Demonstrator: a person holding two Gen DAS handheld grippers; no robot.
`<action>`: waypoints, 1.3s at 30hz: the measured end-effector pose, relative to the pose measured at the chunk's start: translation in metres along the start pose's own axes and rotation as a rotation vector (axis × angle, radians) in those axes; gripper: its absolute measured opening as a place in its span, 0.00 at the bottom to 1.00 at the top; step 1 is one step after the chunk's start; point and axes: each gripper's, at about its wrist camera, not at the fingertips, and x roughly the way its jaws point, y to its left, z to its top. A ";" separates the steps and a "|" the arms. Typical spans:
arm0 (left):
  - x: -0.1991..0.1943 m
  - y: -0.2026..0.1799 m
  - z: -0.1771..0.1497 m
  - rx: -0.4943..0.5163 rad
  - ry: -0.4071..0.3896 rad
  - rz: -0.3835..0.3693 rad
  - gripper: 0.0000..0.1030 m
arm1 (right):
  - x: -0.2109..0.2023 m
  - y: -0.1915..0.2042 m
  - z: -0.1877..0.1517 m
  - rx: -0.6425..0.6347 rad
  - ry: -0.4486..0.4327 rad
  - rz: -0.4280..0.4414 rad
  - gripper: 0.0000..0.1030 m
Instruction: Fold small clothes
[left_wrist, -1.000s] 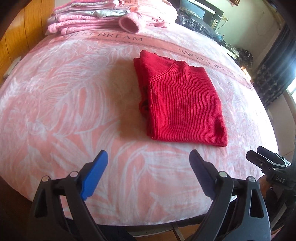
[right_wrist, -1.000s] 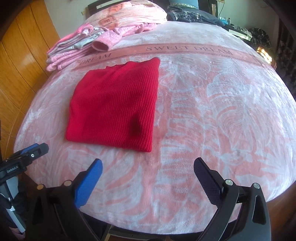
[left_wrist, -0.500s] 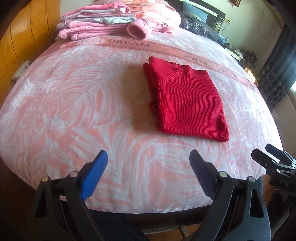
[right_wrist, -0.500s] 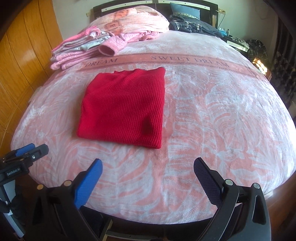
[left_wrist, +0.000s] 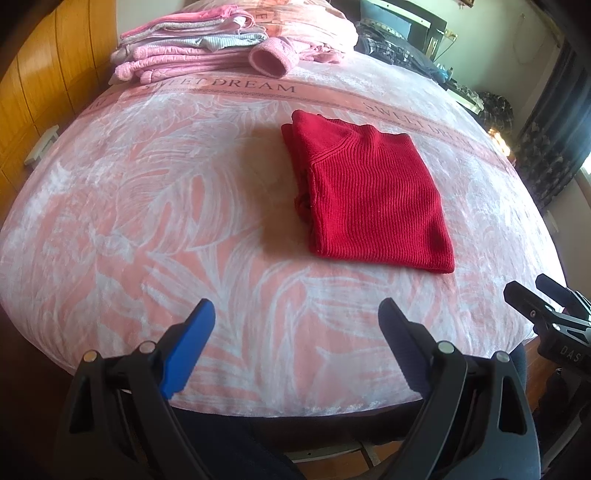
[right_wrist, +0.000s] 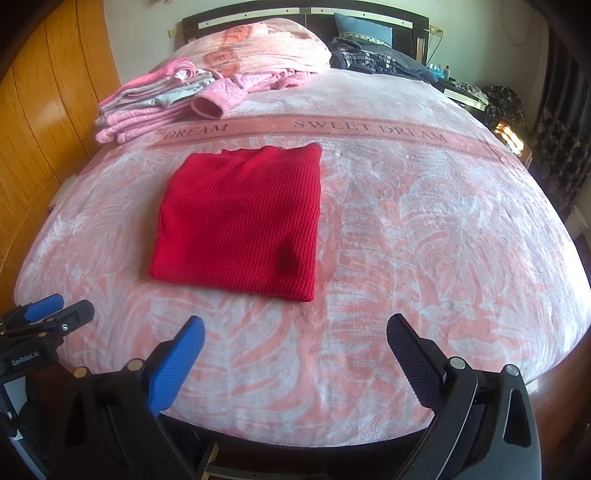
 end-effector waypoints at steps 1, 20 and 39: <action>0.000 -0.001 0.000 0.003 0.001 0.000 0.87 | 0.000 0.000 0.000 -0.002 -0.001 -0.001 0.96; 0.000 -0.008 -0.004 0.026 0.014 0.004 0.87 | 0.003 -0.007 -0.003 0.032 0.015 -0.011 0.96; 0.002 -0.006 -0.004 0.019 0.025 -0.001 0.87 | 0.010 -0.017 0.000 0.046 0.030 -0.027 0.96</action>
